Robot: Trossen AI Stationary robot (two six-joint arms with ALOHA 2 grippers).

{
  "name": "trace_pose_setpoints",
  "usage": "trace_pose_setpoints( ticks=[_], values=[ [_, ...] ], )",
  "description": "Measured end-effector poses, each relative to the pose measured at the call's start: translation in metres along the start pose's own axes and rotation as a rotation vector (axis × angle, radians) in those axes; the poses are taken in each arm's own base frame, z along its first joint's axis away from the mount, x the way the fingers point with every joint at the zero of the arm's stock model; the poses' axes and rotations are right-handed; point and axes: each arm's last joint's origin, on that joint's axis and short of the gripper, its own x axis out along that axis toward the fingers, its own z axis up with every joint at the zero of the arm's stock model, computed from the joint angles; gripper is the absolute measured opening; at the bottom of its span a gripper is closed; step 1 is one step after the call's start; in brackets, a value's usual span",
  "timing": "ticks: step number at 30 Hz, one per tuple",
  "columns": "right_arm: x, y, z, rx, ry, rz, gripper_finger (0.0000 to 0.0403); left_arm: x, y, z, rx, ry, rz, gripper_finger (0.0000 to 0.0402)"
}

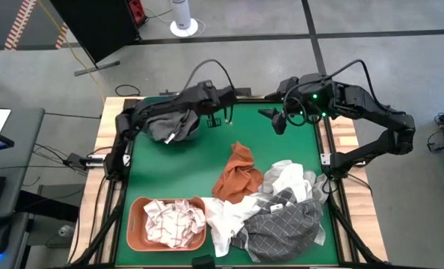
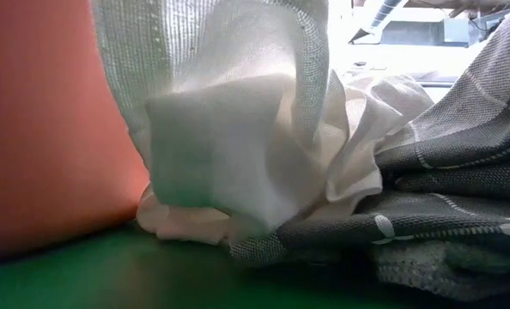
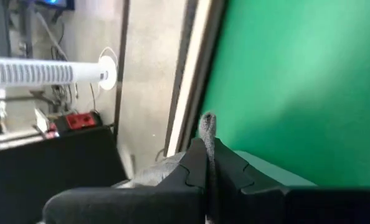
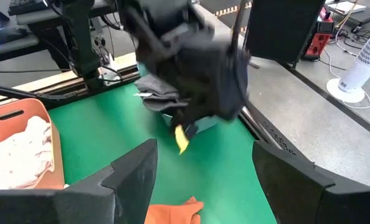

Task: Sort microfiber towel by color & place in baskets
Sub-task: Put the black microfiber towel into the green bin

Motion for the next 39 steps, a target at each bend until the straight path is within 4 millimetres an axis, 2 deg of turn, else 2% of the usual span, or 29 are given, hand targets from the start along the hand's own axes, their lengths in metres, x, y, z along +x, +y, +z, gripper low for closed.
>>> trace_pose_setpoints(
  ticks=[7, 12, 20, 25, 27, 33, 39],
  values=[
    [0.0, 0.0, -0.001, 0.002, 0.01, -0.002, 0.0291, -0.027, 0.042, -0.018, -0.288, -0.057, -0.022, 0.0001],
    [0.0, 0.0, -0.002, 0.005, 0.018, -0.003, 0.0291, -0.043, 0.061, -0.041, -0.367, 0.005, -0.114, 0.0],
    [0.0, 0.0, -0.002, 0.008, 0.018, -0.003, 0.0291, -0.062, 0.072, -0.085, -0.393, 0.235, -0.439, 0.0],
    [0.0, 0.0, -0.002, 0.005, 0.018, -0.003, 0.0291, -0.076, 0.074, -0.089, -0.407, 0.144, -0.677, 0.0],
    [0.0, 0.0, -0.002, 0.0, 0.018, -0.004, 0.0291, -0.081, 0.075, -0.091, -0.404, 0.126, -0.714, 0.0],
    [0.0, 0.0, -0.002, -0.004, 0.016, -0.003, 0.0291, -0.072, 0.075, -0.092, -0.367, 0.122, -0.751, 0.0],
    [0.0, 0.0, -0.002, -0.003, 0.016, -0.003, 0.0291, -0.028, 0.065, -0.113, -0.349, 0.293, -0.768, 0.0]
  ],
)
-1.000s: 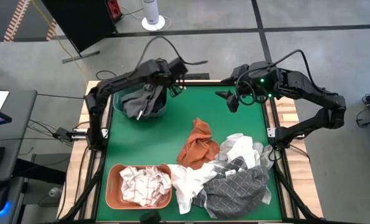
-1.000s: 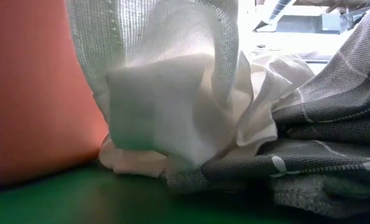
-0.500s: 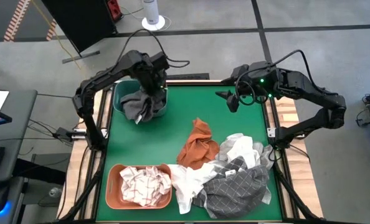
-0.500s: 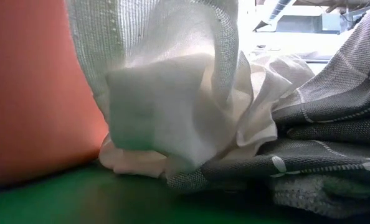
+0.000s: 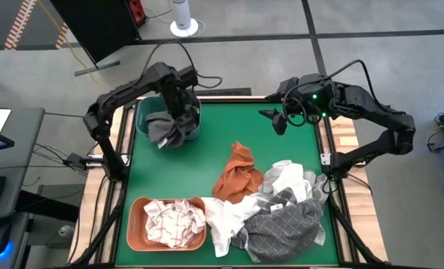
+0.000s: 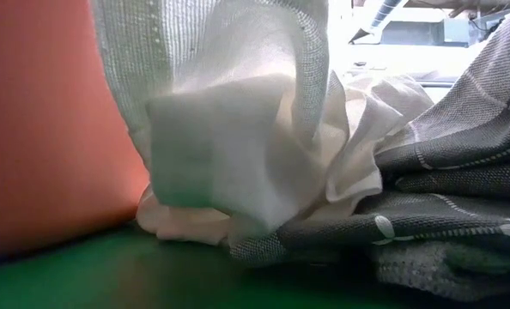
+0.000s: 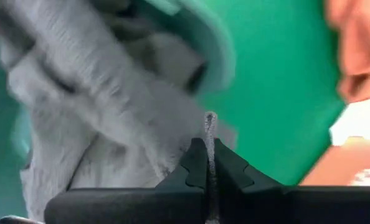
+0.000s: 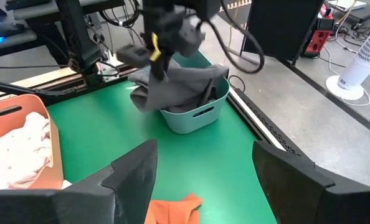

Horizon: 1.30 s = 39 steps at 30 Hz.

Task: Sort microfiber towel by color & place in baskets
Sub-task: Put the black microfiber towel into the green bin

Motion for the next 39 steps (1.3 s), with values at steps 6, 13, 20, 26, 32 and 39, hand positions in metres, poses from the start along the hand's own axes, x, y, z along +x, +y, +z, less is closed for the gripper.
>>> trace_pose_setpoints(
  ticks=[6, 13, 20, 26, 32, 39],
  values=[
    [0.0, 0.0, 0.0, 0.001, -0.002, 0.0, 0.0291, 0.04, 0.034, -0.006, -0.062, 0.092, 0.106, 0.0],
    [0.0, 0.0, 0.0, 0.015, -0.001, 0.0, 0.0291, 0.043, 0.056, -0.004, -0.101, 0.071, 0.488, 0.0],
    [0.0, 0.0, 0.0, 0.03, -0.001, 0.0, 0.0291, 0.042, 0.058, 0.006, 0.045, 0.017, 0.58, 0.0],
    [0.0, 0.0, 0.0, 0.03, -0.001, 0.0, 0.0291, 0.059, 0.048, 0.012, 0.339, 0.002, 0.456, 0.0],
    [0.0, 0.0, 0.0, 0.035, 0.0, 0.0, 0.0291, 0.096, 0.034, -0.001, 0.644, 0.109, 0.275, 0.0],
    [0.0, 0.0, 0.0, 0.037, 0.0, 0.0, 0.0291, 0.117, 0.023, -0.013, 0.943, 0.223, 0.213, 0.0]
  ],
)
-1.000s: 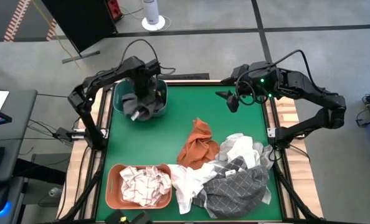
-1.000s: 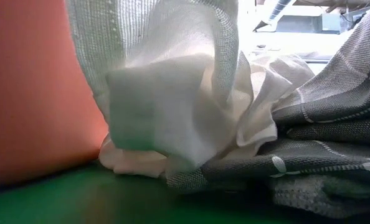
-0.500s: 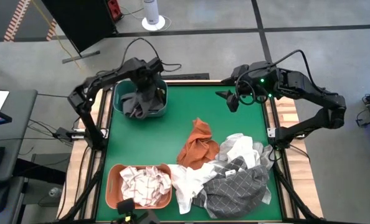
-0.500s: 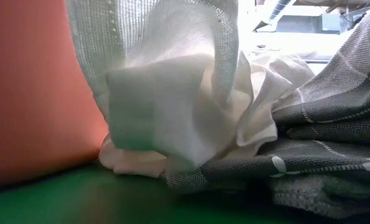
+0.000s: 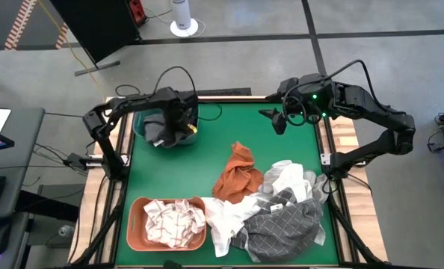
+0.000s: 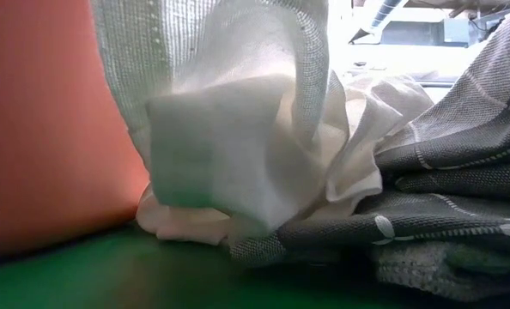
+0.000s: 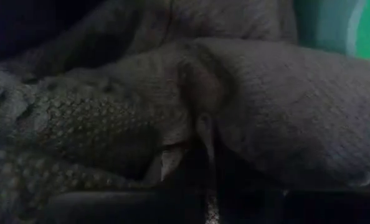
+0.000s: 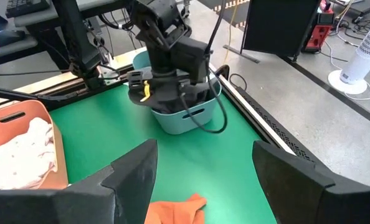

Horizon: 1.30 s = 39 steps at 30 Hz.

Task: Sort microfiber towel by color & place in baskets
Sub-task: Put the black microfiber towel into the green bin

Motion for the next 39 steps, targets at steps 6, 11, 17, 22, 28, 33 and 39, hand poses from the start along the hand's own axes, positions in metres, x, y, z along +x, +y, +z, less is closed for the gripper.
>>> trace_pose_setpoints(
  ticks=[6, 11, 17, 22, 28, 33, 39],
  values=[
    [0.0, 0.0, 0.0, 0.005, 0.0, 0.0, 0.0291, 0.0, 0.0, 0.002, 0.111, 0.025, 0.026, 0.0],
    [0.0, 0.001, -0.001, 0.009, 0.006, 0.001, 0.0291, 0.001, 0.005, 0.0, 0.123, -0.017, 0.044, 0.0],
    [0.0, 0.001, -0.001, 0.014, 0.007, 0.001, 0.0291, 0.015, 0.004, 0.002, 0.145, -0.047, 0.068, 0.0],
    [0.0, 0.001, -0.001, 0.015, 0.007, 0.002, 0.0291, 0.027, -0.001, 0.0, 0.086, -0.042, 0.05, 0.0007],
    [0.0, 0.0, -0.001, 0.008, 0.006, 0.001, 0.0291, 0.03, 0.0, 0.0, -0.098, -0.023, 0.093, 0.0037],
    [0.0, 0.0, -0.001, -0.002, 0.006, 0.001, 0.0291, 0.03, 0.001, 0.0, -0.2, -0.016, 0.107, 0.009],
    [0.0, 0.0, -0.001, -0.002, 0.006, 0.001, 0.0291, 0.028, 0.0, 0.001, -0.307, -0.021, 0.101, 0.0167]
  ],
)
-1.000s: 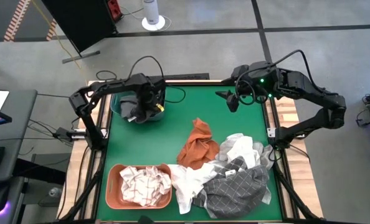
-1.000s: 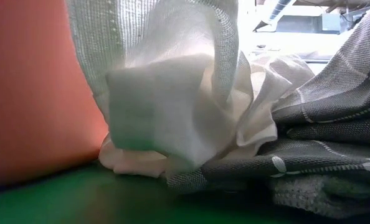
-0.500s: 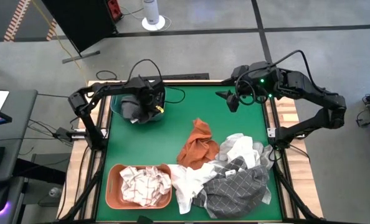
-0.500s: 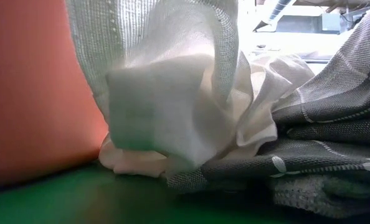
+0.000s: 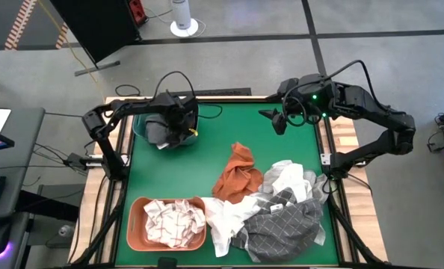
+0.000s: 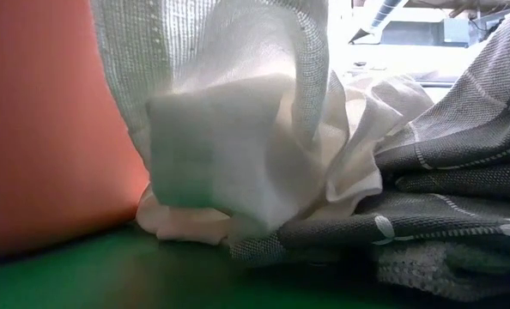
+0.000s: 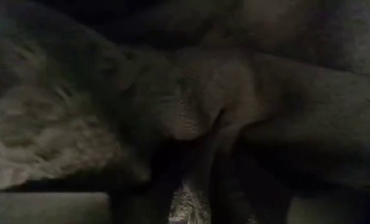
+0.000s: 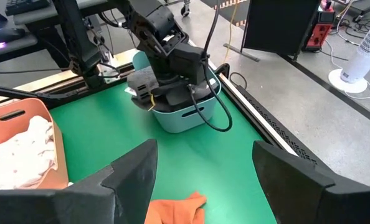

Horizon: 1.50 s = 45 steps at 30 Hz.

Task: Sort microfiber towel by color & place in baskets
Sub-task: Put the black microfiber towel into the green bin

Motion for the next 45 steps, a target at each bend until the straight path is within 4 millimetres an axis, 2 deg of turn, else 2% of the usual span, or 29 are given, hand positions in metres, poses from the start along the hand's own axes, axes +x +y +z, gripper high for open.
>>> trace_pose_setpoints(
  ticks=[6, 11, 23, 34, 38, 45],
  values=[
    [0.0, 0.0, 0.0, -0.001, 0.0, 0.0, 0.0291, -0.018, 0.006, 0.002, -0.135, 0.025, -0.012, 0.0223],
    [0.0, -0.001, 0.0, -0.01, 0.0, -0.002, 0.0291, -0.037, 0.011, 0.002, -0.283, 0.048, -0.013, 0.0242],
    [0.0, -0.002, 0.0, -0.012, 0.0, -0.008, 0.0291, -0.042, 0.007, -0.004, -0.533, 0.118, -0.045, 0.0244],
    [0.0, -0.002, 0.0, -0.007, 0.001, -0.008, 0.0291, -0.045, 0.013, -0.012, -0.591, 0.157, -0.057, 0.0244],
    [0.0, -0.002, 0.0, -0.007, 0.004, -0.008, 0.0291, -0.056, 0.023, -0.012, -0.641, 0.117, -0.04, 0.0244],
    [0.0, -0.002, -0.001, -0.01, 0.017, -0.011, 0.0291, -0.091, 0.041, -0.009, -0.695, -0.008, -0.009, 0.0244]
  ],
)
